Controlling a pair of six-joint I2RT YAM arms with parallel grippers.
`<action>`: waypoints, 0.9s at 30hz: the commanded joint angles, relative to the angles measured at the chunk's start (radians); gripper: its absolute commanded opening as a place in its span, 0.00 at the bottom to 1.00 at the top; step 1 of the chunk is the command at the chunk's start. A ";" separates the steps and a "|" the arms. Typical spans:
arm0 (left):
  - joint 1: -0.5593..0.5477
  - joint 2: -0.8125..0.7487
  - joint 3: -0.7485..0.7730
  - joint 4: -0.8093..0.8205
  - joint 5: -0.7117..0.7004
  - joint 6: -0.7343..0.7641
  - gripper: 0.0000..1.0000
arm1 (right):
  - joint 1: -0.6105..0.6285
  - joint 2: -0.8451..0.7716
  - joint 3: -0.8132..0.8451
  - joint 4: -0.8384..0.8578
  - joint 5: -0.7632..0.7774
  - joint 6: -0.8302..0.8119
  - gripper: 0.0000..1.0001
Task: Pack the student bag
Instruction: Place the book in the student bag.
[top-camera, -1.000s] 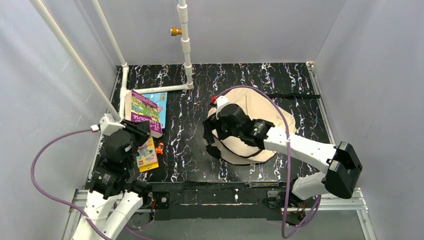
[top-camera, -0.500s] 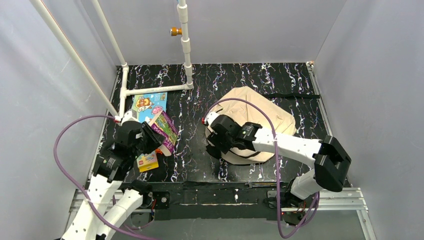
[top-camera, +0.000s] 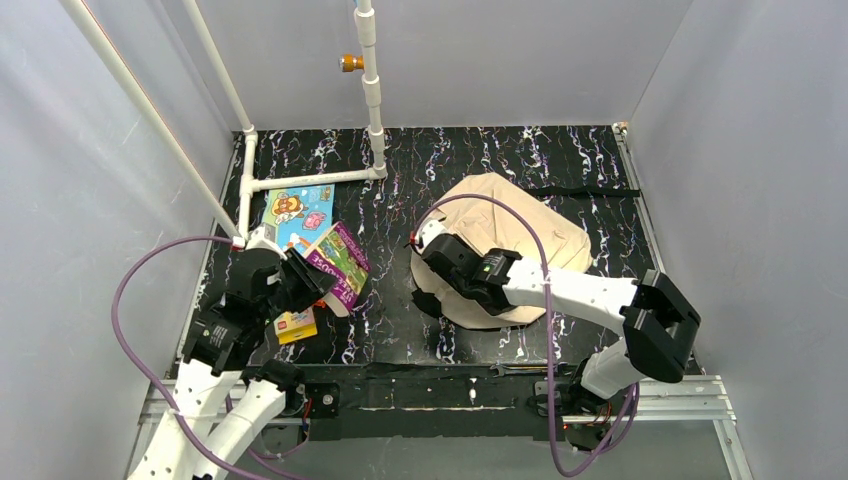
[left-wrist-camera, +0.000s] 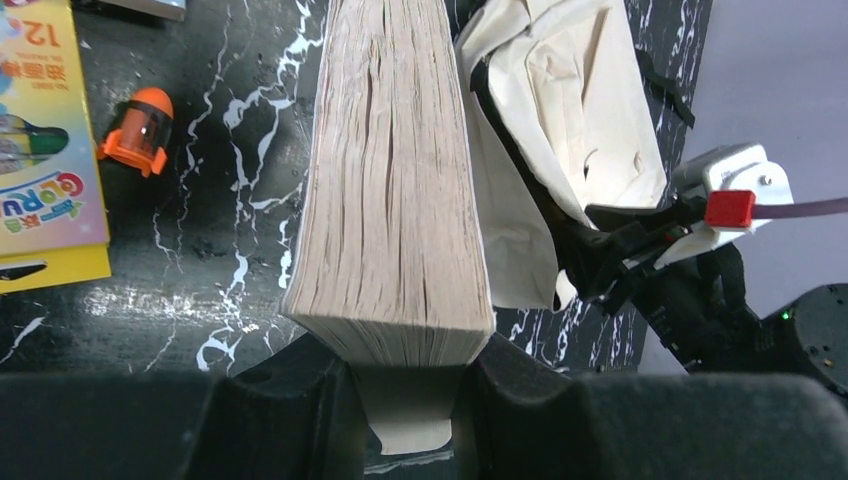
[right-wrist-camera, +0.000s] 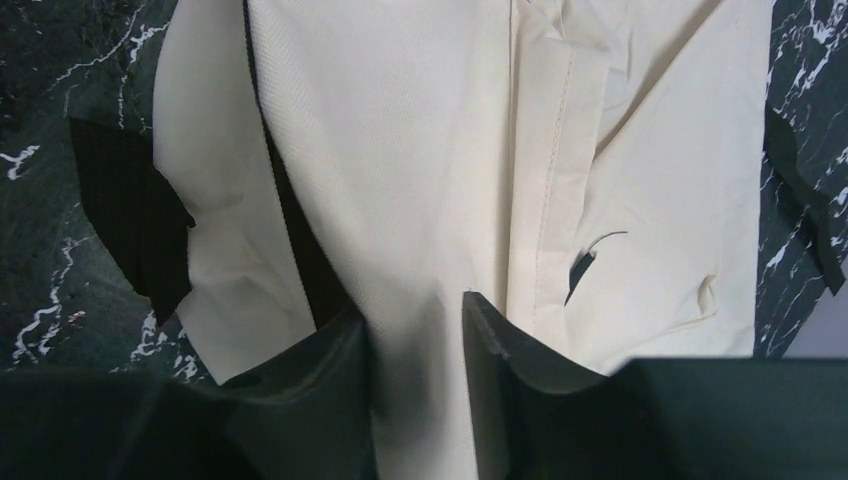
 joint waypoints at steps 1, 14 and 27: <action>-0.001 0.023 0.039 0.074 0.110 -0.004 0.00 | 0.004 0.032 -0.023 0.029 0.057 0.004 0.49; -0.001 0.088 0.155 0.140 0.465 -0.151 0.00 | -0.004 -0.128 0.056 0.163 0.137 0.161 0.01; 0.000 0.145 -0.174 0.671 0.625 -0.445 0.00 | -0.093 -0.144 0.198 0.147 0.074 0.278 0.01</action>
